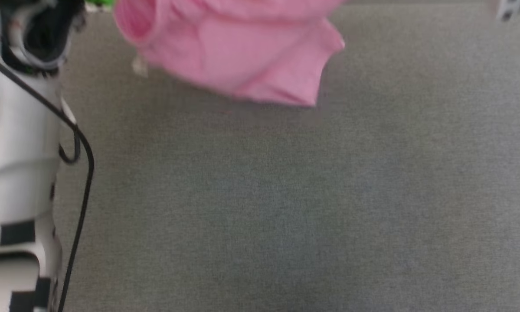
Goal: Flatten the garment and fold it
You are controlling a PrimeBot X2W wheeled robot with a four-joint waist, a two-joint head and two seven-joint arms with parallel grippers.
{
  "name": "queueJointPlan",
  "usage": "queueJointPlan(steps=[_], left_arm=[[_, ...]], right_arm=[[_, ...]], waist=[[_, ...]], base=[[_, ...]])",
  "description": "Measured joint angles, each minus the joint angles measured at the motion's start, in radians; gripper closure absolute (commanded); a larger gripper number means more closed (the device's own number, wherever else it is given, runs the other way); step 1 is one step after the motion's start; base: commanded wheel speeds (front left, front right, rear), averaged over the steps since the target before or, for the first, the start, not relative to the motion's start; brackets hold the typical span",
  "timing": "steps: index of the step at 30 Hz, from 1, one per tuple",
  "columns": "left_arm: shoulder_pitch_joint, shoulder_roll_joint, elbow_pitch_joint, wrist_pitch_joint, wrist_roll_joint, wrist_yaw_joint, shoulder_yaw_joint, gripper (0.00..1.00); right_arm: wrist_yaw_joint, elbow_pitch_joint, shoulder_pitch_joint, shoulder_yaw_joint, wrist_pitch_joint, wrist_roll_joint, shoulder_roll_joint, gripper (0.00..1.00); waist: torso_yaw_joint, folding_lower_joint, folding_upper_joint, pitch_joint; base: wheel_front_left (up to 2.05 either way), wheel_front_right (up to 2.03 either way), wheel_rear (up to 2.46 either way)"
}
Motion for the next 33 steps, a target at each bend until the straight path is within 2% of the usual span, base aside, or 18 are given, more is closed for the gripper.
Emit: queueJointPlan(steps=[8,14,20,24,28,30,33], left_arm=[[-0.212,-0.031,0.114,-0.169,0.044,0.012,0.034,1.00],[-0.174,-0.037,0.176,-0.192,0.042,-0.033,0.002,1.00],[0.074,-0.025,0.195,-0.148,0.014,-0.067,-0.088,1.00],[0.290,-0.016,0.147,-0.118,-0.036,-0.075,-0.145,1.00],[0.515,-0.005,0.054,-0.081,-0.088,-0.075,-0.181,1.00],[0.624,-0.001,0.001,-0.072,-0.110,-0.066,-0.190,1.00],[0.792,-0.001,-0.092,-0.070,-0.132,-0.021,-0.195,1.00]], right_arm=[[0.001,0.122,-0.217,-0.046,-0.207,-0.101,0.020,1.00],[0.000,0.185,-0.171,-0.051,-0.259,-0.087,0.028,1.00],[0.000,0.182,0.103,0.000,-0.234,0.028,0.014,1.00],[0.000,0.113,0.340,0.012,-0.198,0.092,-0.006,1.00],[0.000,0.006,0.574,-0.032,-0.141,0.142,-0.004,1.00],[0.000,-0.052,0.679,-0.077,-0.112,0.147,0.012,1.00],[0.000,-0.146,0.853,-0.144,-0.060,0.148,0.058,1.00]], waist=[[-0.004,0.0000,0.0000,0.102],[0.000,0.0001,0.0000,0.115],[0.007,-0.0001,0.0000,0.065],[0.013,-0.0002,0.0000,0.017],[0.018,-0.0003,0.0000,-0.033],[0.020,-0.0003,0.0000,-0.058],[0.023,-0.0003,0.0000,-0.098]], base=[[0.00,0.00,0.00],[0.00,0.00,0.00],[0.00,0.00,0.00],[0.00,0.00,0.00],[0.00,0.00,0.00],[0.00,0.00,0.00],[0.00,0.00,0.00]])
